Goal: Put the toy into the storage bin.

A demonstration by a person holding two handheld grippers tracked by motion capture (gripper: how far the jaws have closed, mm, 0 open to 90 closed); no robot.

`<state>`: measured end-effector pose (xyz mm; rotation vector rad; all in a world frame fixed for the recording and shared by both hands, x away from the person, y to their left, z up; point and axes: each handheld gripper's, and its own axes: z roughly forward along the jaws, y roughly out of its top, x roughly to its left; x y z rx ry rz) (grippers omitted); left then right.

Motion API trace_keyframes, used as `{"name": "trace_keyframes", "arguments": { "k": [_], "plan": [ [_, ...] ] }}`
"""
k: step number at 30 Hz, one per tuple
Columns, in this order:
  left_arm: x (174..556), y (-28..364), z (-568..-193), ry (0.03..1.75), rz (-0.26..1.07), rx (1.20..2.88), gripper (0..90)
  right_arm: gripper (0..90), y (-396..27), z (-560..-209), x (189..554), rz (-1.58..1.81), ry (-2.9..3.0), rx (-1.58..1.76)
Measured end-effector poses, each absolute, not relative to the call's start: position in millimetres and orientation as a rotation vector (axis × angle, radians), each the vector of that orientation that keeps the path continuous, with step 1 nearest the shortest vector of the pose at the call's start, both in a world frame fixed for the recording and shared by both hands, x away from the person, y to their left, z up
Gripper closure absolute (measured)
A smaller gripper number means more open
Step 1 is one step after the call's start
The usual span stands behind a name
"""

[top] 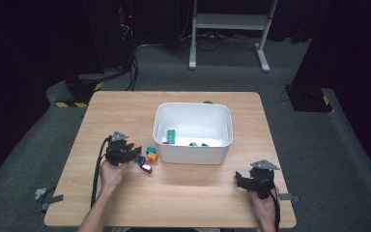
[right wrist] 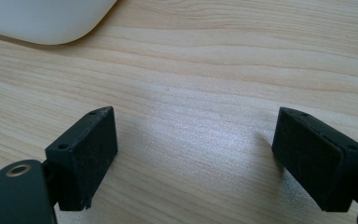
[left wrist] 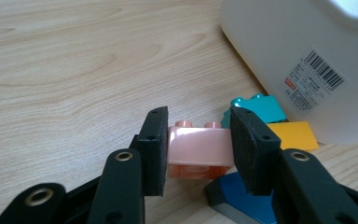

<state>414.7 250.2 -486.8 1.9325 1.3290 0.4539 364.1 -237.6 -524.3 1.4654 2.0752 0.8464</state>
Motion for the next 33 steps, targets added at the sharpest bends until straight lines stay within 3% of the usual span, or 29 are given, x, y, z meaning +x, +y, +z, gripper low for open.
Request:
{"name": "trace_keyframes", "arguments": {
  "k": [33],
  "plan": [
    [399, 271, -441, 1.321, 0.485, 1.852, 58.6, 13.8, -238, -524, 364, 0.847, 2.075, 1.465]
  ]
}}
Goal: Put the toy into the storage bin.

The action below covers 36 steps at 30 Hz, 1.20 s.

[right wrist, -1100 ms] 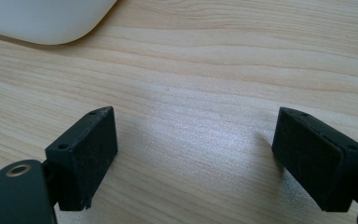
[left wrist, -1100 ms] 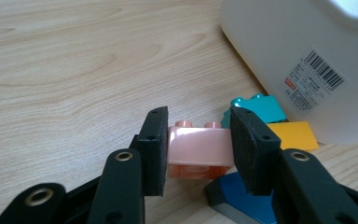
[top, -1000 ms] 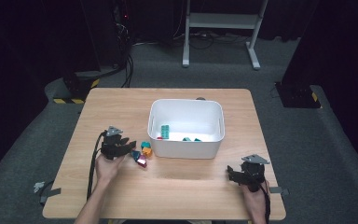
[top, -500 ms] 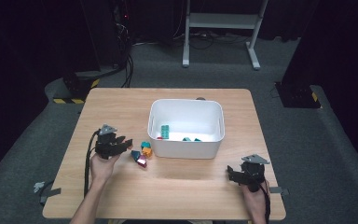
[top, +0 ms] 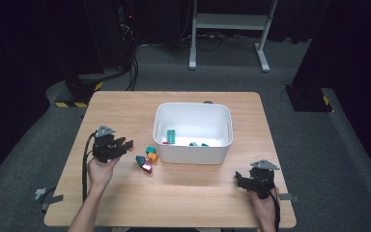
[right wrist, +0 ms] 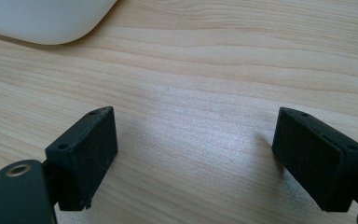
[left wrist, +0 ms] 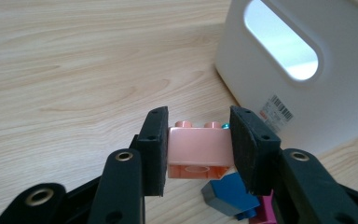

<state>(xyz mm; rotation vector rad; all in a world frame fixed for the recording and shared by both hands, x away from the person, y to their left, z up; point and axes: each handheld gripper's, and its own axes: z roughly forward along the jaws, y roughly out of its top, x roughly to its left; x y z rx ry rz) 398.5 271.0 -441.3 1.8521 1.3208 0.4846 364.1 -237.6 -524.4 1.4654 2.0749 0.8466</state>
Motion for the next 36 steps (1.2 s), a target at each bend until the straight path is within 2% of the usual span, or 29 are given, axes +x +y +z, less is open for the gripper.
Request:
{"name": "trace_keyframes", "arguments": {
  "k": [36],
  "plan": [
    [404, 257, -391, 1.189, 0.412, 1.866, 58.7, 13.8, -238, -524, 364, 0.846, 2.075, 1.465]
  ]
}}
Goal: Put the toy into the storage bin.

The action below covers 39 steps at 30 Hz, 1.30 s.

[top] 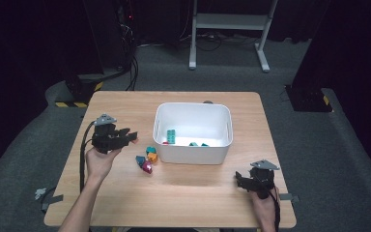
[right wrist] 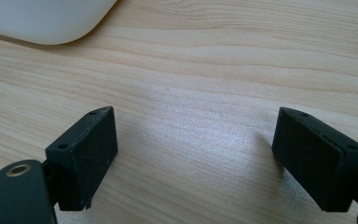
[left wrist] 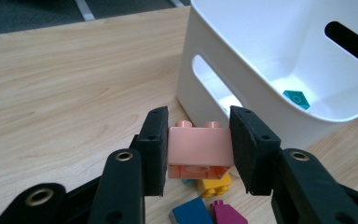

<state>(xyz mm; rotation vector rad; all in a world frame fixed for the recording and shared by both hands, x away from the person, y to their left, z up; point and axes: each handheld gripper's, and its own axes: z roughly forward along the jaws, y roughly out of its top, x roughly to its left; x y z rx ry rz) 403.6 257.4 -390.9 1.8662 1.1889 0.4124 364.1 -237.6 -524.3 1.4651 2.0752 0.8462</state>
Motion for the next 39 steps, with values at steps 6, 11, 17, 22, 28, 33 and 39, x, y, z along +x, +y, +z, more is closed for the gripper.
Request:
{"name": "trace_keyframes", "arguments": {
  "k": [6, 11, 17, 22, 28, 33, 39],
  "plan": [
    [403, 253, -381, 1.159, 0.431, 1.884, 58.7, 13.8, -238, -524, 364, 0.846, 2.075, 1.465],
    [407, 249, -376, 1.147, 0.421, 1.889, 58.6, 13.8, -238, -524, 364, 0.846, 2.075, 1.465],
    [410, 242, -368, 1.115, 0.412, 1.882, 58.7, 13.8, -238, -524, 364, 0.846, 2.075, 1.465],
    [413, 236, -364, 1.097, 0.398, 1.891, 58.7, 13.8, -238, -524, 364, 0.846, 2.075, 1.465],
    [417, 226, -358, 1.071, 0.387, 1.887, 58.7, 13.8, -238, -524, 364, 0.846, 2.075, 1.465],
    [420, 221, -355, 1.052, 0.377, 1.89, 58.7, 13.8, -238, -524, 364, 0.846, 2.075, 1.465],
    [424, 211, -351, 1.028, 0.363, 1.888, 58.7, 13.8, -238, -524, 364, 0.846, 2.075, 1.466]
  ]
}}
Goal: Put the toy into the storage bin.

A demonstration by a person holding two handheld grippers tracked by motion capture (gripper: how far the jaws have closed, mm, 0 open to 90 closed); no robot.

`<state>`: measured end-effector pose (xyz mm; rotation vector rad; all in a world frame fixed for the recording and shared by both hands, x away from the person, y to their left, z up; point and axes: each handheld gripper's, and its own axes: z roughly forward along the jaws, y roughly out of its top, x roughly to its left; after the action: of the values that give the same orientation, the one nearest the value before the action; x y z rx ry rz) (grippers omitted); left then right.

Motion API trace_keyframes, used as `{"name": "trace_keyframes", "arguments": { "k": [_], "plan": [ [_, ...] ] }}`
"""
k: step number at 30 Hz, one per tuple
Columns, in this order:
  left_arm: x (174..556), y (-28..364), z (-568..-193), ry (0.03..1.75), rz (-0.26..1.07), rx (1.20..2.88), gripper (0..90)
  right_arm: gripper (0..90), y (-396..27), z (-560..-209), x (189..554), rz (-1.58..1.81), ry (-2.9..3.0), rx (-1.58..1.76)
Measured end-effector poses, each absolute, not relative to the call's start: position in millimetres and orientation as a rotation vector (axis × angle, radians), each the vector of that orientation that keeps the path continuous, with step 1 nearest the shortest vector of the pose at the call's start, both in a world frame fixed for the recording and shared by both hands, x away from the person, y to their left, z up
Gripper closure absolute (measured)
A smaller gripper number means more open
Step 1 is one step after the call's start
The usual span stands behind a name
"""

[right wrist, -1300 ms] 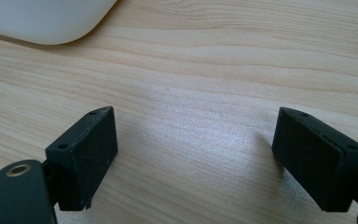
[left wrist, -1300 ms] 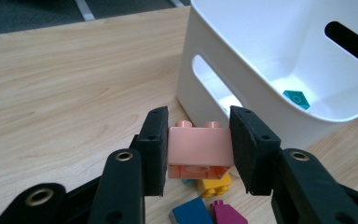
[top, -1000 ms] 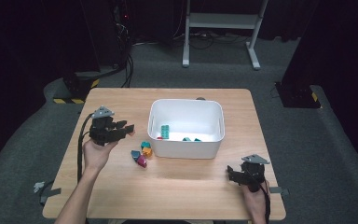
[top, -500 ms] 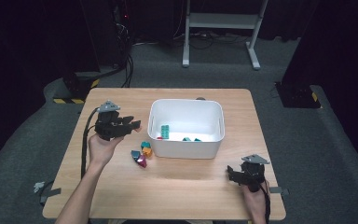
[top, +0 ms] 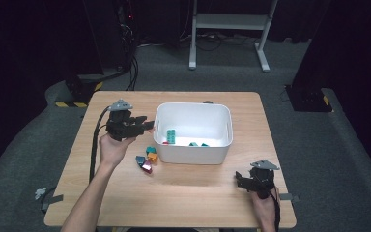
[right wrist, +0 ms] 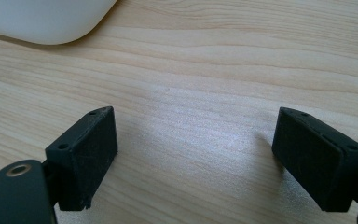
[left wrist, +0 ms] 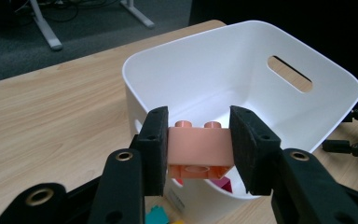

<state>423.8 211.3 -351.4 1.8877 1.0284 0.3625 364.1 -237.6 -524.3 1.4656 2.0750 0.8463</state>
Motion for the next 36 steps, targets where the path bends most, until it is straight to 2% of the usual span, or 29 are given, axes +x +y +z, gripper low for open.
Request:
{"name": "trace_keyframes", "arguments": {
  "k": [18, 36],
  "plan": [
    [443, 171, -355, 0.99, 0.322, 1.923, 58.6, 13.8, -238, -524, 364, 0.846, 2.075, 1.465],
    [454, 153, -367, 0.982, 0.298, 1.94, 58.5, 13.8, -238, -524, 364, 0.846, 2.075, 1.465]
  ]
}}
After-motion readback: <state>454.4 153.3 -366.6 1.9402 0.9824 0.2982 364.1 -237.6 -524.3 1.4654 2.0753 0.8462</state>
